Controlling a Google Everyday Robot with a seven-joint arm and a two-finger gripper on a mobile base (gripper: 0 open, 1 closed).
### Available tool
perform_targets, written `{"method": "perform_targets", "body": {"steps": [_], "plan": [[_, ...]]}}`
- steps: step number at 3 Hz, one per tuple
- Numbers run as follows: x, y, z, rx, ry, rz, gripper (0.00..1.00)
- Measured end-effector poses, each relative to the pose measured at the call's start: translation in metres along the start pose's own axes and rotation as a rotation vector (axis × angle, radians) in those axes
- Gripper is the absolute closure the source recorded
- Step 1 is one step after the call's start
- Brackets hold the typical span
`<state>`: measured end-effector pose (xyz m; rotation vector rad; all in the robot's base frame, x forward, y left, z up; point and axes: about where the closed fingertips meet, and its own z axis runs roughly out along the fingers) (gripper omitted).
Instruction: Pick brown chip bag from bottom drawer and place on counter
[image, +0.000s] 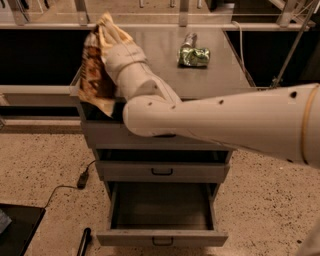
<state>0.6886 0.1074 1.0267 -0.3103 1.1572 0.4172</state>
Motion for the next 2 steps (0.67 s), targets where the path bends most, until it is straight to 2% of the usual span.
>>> {"method": "perform_targets", "body": {"steps": [1, 2], "plan": [[-0.091, 0.001, 0.038, -0.010, -0.229, -0.071, 1.00], [-0.164, -0.050, 0.031, 0.121, -0.408, -0.179, 1.00]]}}
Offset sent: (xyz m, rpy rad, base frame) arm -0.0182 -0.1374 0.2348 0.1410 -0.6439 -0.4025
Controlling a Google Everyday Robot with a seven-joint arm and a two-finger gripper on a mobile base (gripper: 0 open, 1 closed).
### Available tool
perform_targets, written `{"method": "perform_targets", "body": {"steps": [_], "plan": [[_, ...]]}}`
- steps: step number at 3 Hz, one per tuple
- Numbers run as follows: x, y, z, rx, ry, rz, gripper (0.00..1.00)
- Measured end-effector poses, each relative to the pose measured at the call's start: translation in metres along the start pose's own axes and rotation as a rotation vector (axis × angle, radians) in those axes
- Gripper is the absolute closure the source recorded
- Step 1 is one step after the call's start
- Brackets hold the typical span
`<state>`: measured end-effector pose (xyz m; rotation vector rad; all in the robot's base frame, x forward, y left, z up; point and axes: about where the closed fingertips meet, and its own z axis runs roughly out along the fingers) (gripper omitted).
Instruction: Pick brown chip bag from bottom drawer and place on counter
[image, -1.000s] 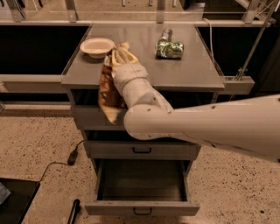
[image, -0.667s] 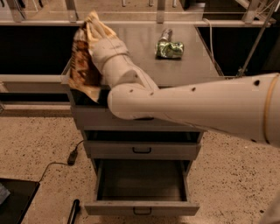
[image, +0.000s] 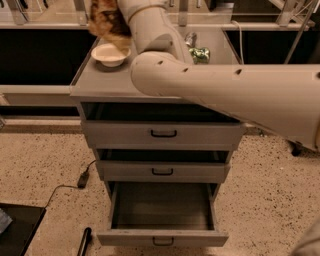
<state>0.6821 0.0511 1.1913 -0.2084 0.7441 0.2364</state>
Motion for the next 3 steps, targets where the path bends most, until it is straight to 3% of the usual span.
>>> {"method": "perform_targets", "body": {"steps": [1, 2, 3], "plan": [[-0.047, -0.070, -0.006, 0.150, -0.106, -0.111, 1.00], [-0.054, -0.139, -0.046, 0.316, -0.075, -0.217, 1.00], [-0.007, -0.197, -0.115, 0.446, 0.145, -0.337, 1.00]]}}
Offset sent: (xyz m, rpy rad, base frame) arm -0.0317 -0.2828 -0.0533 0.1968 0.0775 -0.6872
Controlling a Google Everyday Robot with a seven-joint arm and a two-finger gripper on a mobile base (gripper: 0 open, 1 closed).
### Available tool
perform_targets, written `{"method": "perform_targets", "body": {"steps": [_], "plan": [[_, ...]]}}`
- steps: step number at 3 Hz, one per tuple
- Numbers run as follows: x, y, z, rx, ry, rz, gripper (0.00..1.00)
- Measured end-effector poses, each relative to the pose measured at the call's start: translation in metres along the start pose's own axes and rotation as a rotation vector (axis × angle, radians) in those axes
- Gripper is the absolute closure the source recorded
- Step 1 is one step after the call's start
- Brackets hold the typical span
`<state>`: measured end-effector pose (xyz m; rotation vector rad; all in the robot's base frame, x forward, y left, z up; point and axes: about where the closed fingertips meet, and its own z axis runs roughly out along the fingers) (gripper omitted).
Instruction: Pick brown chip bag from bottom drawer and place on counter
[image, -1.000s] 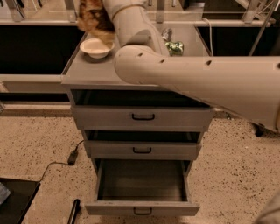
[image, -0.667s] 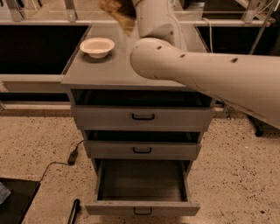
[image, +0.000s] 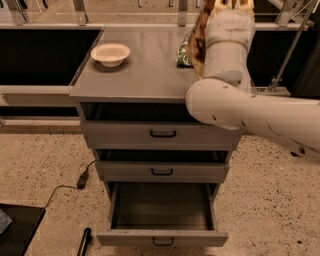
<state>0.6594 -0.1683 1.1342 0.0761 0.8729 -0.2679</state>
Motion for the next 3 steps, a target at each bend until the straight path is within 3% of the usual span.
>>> {"method": "perform_targets", "body": {"steps": [1, 2, 3], "plan": [[0.083, -0.037, -0.040, 0.019, 0.265, -0.166, 1.00], [0.168, -0.041, -0.068, -0.032, 0.536, -0.283, 1.00], [0.163, -0.041, -0.064, -0.032, 0.536, -0.283, 1.00]]}}
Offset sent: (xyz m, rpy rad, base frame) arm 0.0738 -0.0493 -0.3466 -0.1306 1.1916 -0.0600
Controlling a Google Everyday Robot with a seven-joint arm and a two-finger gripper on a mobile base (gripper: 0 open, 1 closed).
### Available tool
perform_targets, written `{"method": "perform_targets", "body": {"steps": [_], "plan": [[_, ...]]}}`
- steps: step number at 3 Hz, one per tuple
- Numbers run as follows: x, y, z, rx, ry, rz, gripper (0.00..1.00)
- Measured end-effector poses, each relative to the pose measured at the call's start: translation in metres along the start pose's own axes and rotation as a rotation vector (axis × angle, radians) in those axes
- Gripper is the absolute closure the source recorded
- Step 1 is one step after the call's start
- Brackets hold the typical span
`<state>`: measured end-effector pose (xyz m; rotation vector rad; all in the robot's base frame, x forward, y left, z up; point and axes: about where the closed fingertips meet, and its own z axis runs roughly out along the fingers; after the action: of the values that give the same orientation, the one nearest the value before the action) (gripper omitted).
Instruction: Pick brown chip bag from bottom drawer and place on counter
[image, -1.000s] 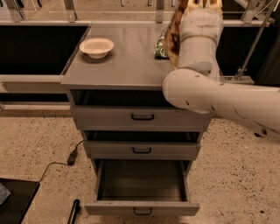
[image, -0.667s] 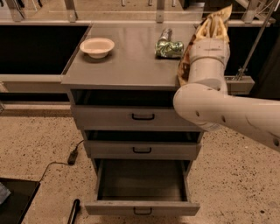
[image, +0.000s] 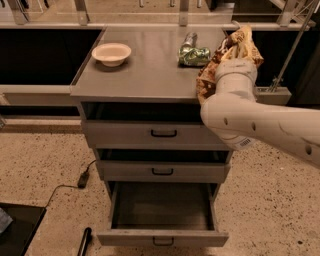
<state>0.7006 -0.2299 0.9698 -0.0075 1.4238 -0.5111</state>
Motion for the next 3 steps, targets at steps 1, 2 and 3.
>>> {"method": "perform_targets", "body": {"steps": [1, 2, 3], "plan": [[-0.008, 0.021, 0.008, -0.038, -0.003, 0.018, 1.00], [-0.008, 0.021, 0.008, -0.038, -0.003, 0.018, 1.00], [-0.005, 0.043, 0.012, -0.086, 0.010, 0.033, 1.00]]}}
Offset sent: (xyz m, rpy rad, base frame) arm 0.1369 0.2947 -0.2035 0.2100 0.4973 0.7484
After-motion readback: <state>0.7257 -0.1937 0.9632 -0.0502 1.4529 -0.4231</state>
